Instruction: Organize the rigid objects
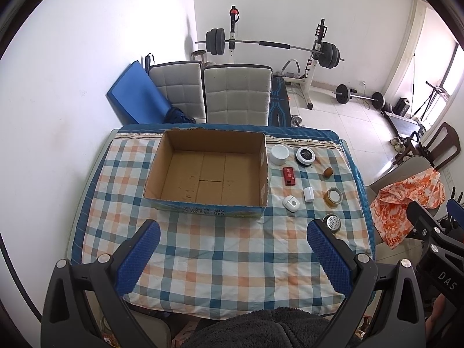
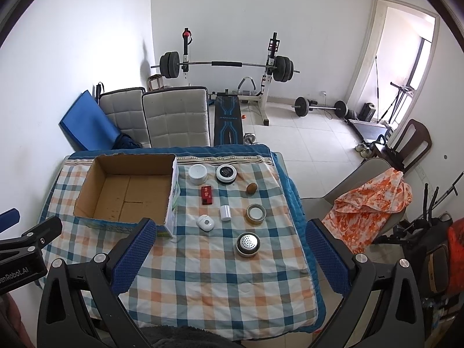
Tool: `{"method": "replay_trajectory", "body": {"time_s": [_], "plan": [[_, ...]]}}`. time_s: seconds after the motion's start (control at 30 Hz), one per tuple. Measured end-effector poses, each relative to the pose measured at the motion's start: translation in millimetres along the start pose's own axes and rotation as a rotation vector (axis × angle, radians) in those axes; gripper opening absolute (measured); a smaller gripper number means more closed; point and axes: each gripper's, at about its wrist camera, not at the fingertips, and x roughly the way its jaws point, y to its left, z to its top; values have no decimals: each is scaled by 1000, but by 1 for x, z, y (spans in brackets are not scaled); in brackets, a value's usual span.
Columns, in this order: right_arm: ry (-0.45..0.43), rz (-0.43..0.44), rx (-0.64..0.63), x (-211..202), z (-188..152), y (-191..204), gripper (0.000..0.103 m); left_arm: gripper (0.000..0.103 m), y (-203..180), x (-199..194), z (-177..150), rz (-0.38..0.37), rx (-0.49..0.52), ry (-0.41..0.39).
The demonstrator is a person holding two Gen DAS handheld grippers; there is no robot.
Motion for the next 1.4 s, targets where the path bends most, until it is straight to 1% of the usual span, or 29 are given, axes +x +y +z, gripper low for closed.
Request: {"method": "replay_trajectory", "body": {"time_s": [0.3,0.63,1.07,1.4], "plan": [[0,-6,0,0,0,1,103,103,0,-3,2,9,5,-8],[-3,-16,-5,1,2,2,103,103,2,-9,3,58,12,-37],[-7,-27,-10,2,5,8,103,103,2,-9,3,63,17,-47],[-10,-19,-7,2,7,11,103,103,4,-8,8,70,16,-54]]}}
